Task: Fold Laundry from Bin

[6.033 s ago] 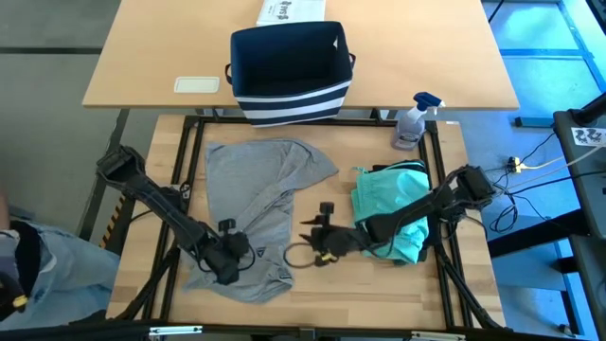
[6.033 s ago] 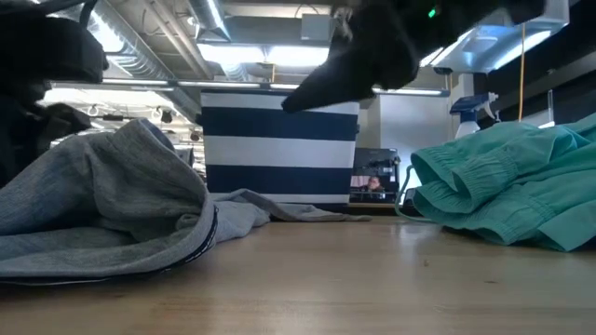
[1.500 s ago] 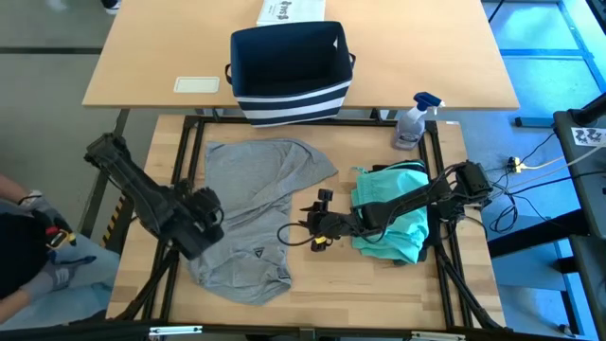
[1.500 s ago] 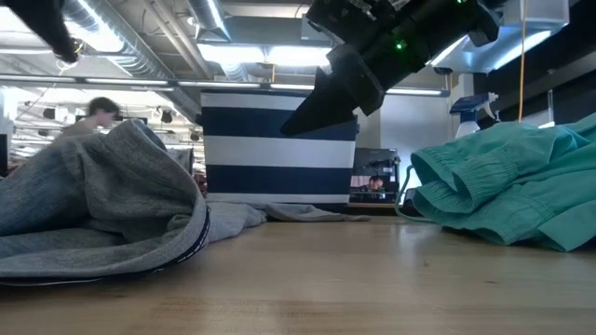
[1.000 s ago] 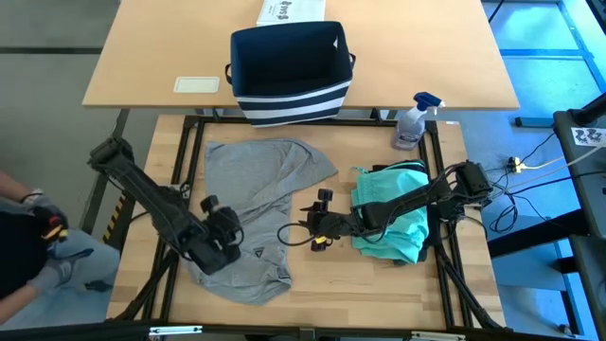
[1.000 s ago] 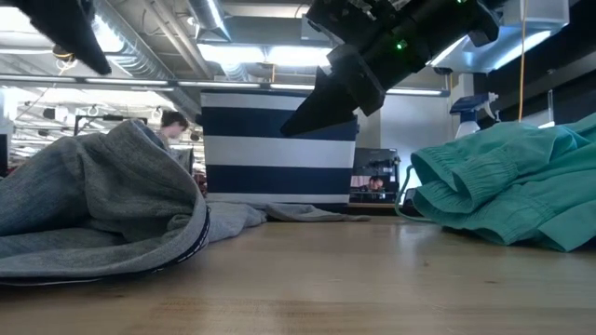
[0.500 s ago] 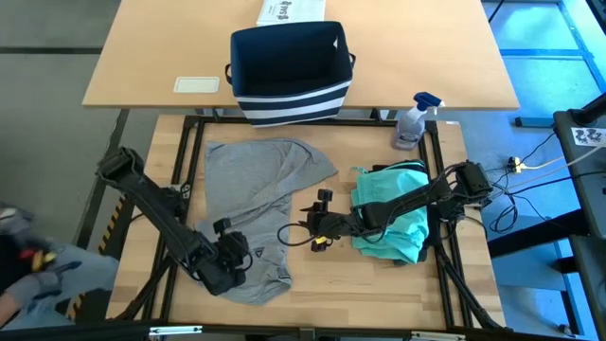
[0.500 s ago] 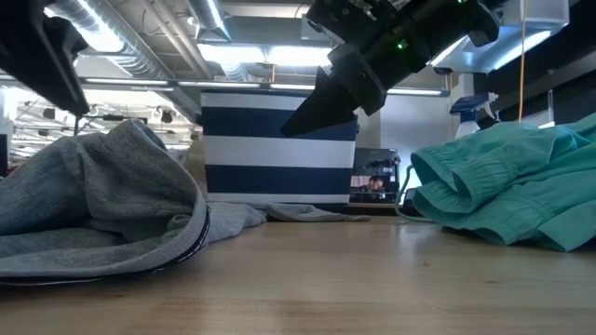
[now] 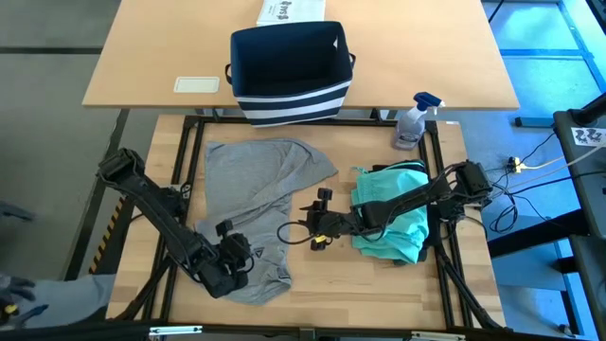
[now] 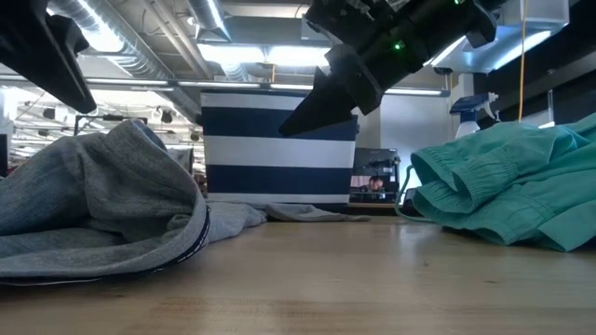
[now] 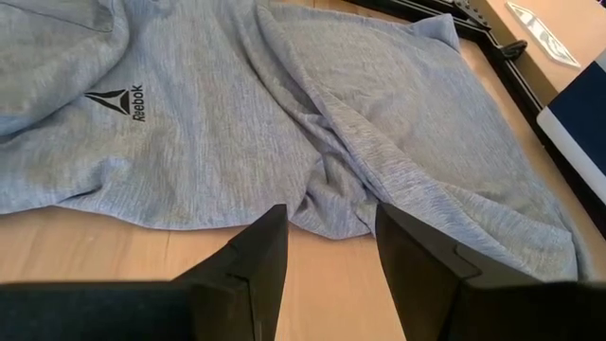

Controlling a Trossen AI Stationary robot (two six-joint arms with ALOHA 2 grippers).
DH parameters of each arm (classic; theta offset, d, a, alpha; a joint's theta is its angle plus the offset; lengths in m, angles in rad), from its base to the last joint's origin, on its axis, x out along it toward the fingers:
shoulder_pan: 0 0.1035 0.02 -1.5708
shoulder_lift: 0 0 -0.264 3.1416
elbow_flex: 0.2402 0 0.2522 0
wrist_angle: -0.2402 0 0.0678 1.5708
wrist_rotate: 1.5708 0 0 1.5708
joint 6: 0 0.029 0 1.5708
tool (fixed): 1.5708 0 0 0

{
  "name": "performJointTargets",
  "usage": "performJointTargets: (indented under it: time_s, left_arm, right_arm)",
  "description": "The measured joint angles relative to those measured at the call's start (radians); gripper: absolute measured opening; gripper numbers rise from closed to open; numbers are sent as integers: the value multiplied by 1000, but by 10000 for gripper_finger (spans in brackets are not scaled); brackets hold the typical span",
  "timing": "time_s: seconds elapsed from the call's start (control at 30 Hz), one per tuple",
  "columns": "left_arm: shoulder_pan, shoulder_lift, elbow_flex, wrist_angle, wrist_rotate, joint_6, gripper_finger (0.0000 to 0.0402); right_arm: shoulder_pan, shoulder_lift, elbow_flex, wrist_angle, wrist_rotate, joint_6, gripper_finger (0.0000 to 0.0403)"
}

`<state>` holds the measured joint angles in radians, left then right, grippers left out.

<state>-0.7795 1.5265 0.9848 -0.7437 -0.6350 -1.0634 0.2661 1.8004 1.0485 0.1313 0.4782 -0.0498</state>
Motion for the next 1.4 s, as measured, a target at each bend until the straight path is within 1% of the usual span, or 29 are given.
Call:
performJointTargets:
  time_s: [0.73,0.87,0.93,1.17,1.27,1.4]
  left_arm:
    - [0,0,0,2,-2,-25,117]
    - [0,0,0,9,31,-26,117]
    - [-7,0,0,18,49,-26,117]
    - [-54,-1,0,53,52,-25,117]
    - [-70,-1,0,64,37,-25,117]
    - [-78,-1,0,65,-33,-23,117]
  right_arm:
    - [2,0,0,1,0,0,160]
    - [2,0,0,1,0,0,160]
    - [2,0,0,1,0,0,160]
    - [2,0,0,1,0,0,160]
    - [2,0,0,1,0,0,160]
    - [2,0,0,1,0,13,160]
